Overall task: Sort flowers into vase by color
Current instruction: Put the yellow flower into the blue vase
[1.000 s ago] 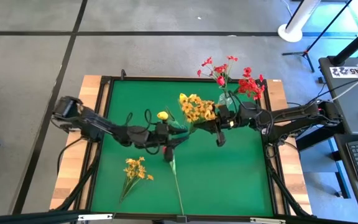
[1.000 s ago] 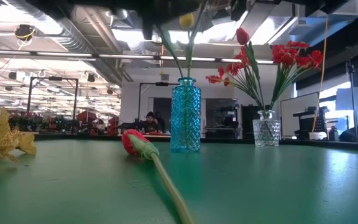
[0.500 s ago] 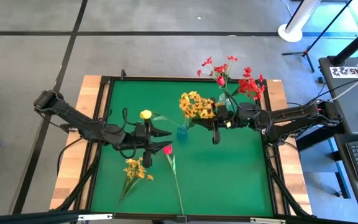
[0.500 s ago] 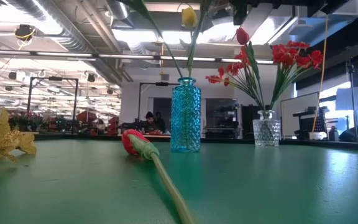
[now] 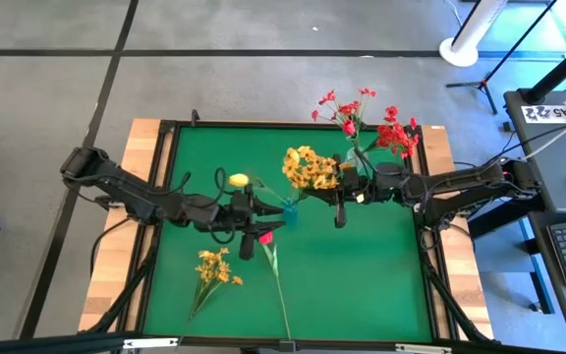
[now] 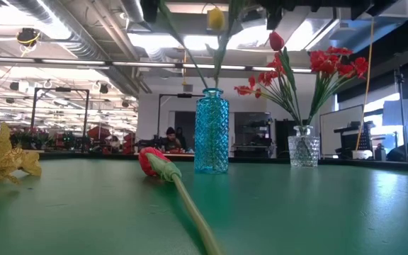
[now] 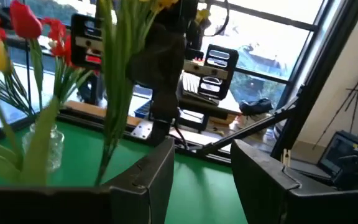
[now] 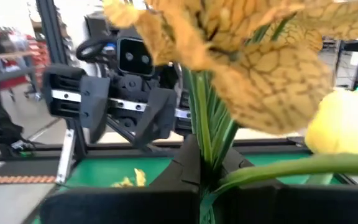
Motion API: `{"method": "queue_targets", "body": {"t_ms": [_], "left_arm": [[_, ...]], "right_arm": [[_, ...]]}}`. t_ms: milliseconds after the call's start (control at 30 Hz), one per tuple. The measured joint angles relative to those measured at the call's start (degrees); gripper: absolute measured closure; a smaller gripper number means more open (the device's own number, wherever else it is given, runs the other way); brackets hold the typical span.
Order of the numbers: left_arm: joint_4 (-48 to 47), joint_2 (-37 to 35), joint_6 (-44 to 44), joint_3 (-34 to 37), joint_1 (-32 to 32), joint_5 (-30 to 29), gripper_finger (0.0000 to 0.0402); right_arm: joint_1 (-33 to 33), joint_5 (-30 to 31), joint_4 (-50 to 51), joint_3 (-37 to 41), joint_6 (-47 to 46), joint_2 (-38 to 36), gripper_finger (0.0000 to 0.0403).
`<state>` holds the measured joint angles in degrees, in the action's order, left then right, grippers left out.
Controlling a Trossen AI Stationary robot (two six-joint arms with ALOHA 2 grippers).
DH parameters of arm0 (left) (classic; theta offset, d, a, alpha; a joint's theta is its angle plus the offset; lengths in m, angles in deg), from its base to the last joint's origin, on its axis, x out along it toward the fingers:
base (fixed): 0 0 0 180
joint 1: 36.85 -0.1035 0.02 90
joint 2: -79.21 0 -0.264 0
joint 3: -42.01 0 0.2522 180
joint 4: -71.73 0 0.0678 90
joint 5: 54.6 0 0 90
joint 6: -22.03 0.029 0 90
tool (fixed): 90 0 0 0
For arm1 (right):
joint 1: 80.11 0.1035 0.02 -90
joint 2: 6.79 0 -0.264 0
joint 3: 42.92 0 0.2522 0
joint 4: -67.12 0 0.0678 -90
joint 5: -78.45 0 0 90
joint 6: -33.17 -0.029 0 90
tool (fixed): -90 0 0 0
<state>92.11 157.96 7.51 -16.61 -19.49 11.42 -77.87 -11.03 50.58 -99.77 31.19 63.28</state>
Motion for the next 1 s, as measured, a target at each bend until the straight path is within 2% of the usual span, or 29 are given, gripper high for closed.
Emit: {"method": "queue_targets", "body": {"t_ms": [233,733,1000], "left_arm": [[2.1,0.8,-0.1,0.0,-0.5,1.2,0.0249],[3.2,0.8,-0.5,0.0,-0.5,5.7,0.0249],[2.7,0.8,-0.6,0.0,-0.5,5.7,0.0249]], "right_arm": [[0.0,2.5,3.5,0.0,0.9,0.0,0.0394],[0.0,2.5,4.7,0.0,1.9,0.3,0.0394],[0.0,2.5,3.2,0.0,0.9,3.0,0.0341]]}}
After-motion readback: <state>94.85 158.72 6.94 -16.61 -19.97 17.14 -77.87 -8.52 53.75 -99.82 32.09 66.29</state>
